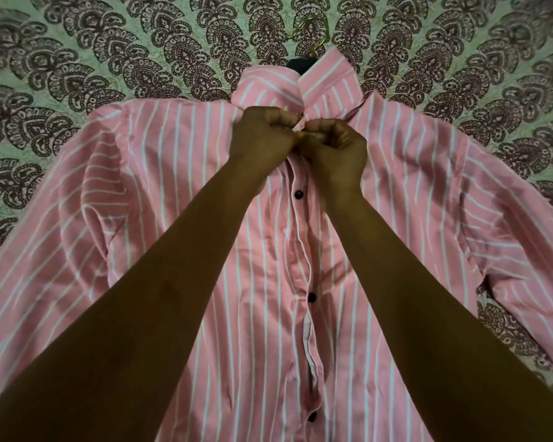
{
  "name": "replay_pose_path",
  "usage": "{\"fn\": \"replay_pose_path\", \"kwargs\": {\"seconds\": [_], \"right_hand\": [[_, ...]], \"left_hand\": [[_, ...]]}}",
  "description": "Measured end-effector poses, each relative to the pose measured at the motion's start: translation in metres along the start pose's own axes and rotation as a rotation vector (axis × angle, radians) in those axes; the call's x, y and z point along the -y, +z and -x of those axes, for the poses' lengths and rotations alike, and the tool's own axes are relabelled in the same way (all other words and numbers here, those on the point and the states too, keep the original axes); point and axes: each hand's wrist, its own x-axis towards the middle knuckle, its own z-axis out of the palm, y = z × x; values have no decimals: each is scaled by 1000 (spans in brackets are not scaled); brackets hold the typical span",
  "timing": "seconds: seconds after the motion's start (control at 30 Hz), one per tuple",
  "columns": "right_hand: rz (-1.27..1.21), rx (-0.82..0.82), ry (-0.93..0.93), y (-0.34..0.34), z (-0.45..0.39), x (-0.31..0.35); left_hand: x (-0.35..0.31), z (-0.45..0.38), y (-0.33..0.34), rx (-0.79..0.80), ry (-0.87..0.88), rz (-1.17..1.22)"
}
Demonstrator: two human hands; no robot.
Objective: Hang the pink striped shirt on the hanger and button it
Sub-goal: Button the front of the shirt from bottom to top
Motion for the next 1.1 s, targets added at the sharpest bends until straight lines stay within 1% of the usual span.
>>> {"fn": "replay_pose_path", "kwargs": {"seconds": [0.07,0.2,0.27,0.33,0.37,0.47,0.53,0.6,0.73,0.83,1.0,1.1], "right_hand": [[-2,1,4,1,0,-1],[-22,54,32,-1,-1,-3],[3,38,22,0,-1,-4],[20,13,9,1,-2,-5],[30,3,6,2,-3,-6],[60,-20,-14,3,-3,-8],[90,-39,-25,4,-4,-10],[97,-50,-21,5,-5,-11],[77,-49,-8,5,-2,-9],[17,-44,-2,5,2,-6],[17,-50,-13,6,6,-4],[24,-47,-32,8,9,-7]], "left_hand": [[4,-1,1,1,27,-35],[10,-9,4,-111,114,-231],[12,-12,5,-132,107,-264],[11,-15,4,-113,94,-277],[9,-16,3,-101,104,-321],[5,-18,0,-80,224,-572],[-1,-18,-1,-56,267,-642],[-5,-19,-2,-38,281,-674],[-12,-15,2,-36,250,-772],[-14,-12,4,-61,220,-791],[-13,-9,-1,-38,153,-660],[-14,-9,-4,-51,115,-607]]}}
